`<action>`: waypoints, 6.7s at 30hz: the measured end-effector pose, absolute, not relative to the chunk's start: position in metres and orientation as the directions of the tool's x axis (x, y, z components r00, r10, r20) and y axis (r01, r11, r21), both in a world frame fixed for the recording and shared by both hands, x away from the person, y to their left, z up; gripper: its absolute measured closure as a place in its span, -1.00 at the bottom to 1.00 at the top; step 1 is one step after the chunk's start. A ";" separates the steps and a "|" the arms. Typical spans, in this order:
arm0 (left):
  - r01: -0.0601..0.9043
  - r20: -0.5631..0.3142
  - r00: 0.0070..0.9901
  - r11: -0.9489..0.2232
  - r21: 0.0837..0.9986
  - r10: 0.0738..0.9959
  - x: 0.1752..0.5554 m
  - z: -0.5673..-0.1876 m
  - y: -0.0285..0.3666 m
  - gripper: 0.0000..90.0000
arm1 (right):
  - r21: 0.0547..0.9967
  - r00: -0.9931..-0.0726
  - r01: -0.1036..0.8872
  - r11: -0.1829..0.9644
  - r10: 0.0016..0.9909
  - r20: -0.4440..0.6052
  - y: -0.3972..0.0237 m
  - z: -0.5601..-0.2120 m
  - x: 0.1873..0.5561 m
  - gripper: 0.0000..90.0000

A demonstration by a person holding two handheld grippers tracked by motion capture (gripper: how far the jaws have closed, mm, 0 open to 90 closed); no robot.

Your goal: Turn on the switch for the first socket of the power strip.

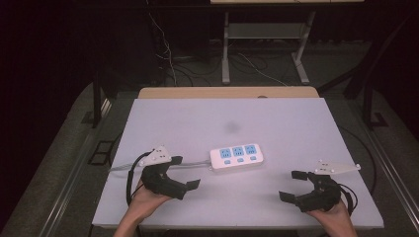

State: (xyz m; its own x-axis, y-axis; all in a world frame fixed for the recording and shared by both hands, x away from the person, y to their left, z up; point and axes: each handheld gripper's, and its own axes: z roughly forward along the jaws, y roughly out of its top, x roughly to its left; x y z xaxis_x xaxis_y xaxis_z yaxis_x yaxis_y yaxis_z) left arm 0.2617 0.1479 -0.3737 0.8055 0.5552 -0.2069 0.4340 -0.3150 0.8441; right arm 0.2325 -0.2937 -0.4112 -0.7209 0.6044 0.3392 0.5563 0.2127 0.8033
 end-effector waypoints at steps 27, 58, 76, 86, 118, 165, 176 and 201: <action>0.439 -0.190 0.820 -0.380 0.814 0.540 0.299 -0.359 0.124 -1.00 | 0.805 -0.722 0.554 0.214 0.604 0.337 -0.294 -0.411 0.233 -1.00; 0.460 -0.166 0.826 -0.474 0.751 0.539 0.333 -0.364 0.093 -1.00 | 0.804 -0.726 0.552 0.224 0.603 0.330 -0.294 -0.412 0.233 -0.99; 0.461 -0.145 0.843 -0.558 0.690 0.518 0.347 -0.375 0.073 -0.97 | 0.802 -0.730 0.551 0.230 0.599 0.329 -0.294 -0.412 0.232 -0.99; 0.460 -0.138 0.853 -0.600 0.654 0.504 0.354 -0.379 0.068 -0.88 | 0.800 -0.734 0.551 0.239 0.595 0.327 -0.293 -0.413 0.232 -1.00; 0.363 -0.101 0.919 -0.718 0.594 0.381 0.364 -0.383 0.032 0.40 | 0.789 -0.745 0.553 0.267 0.582 0.325 -0.289 -0.416 0.232 -0.99; 0.412 -0.141 0.902 -0.717 0.563 0.408 0.371 -0.405 0.023 0.99 | 0.780 -0.746 0.558 0.282 0.582 0.324 -0.290 -0.417 0.233 -0.99; 0.431 -0.167 0.895 -0.701 0.568 0.414 0.373 -0.409 0.024 0.99 | 0.780 -0.747 0.558 0.283 0.582 0.323 -0.291 -0.417 0.233 -0.99; 0.482 -0.215 0.864 -0.625 0.613 0.455 0.369 -0.415 0.034 0.99 | 0.781 -0.742 0.558 0.281 0.590 0.318 -0.294 -0.417 0.234 -0.99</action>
State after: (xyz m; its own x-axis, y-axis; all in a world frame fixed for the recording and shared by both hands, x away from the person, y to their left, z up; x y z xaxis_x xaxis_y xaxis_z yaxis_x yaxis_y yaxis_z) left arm 0.3695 0.0336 -0.4152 0.8640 0.4553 -0.2149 0.4822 -0.6255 0.6134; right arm 0.2337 -0.2938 -0.4174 -0.7420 0.5901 0.3182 0.5581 0.2807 0.7808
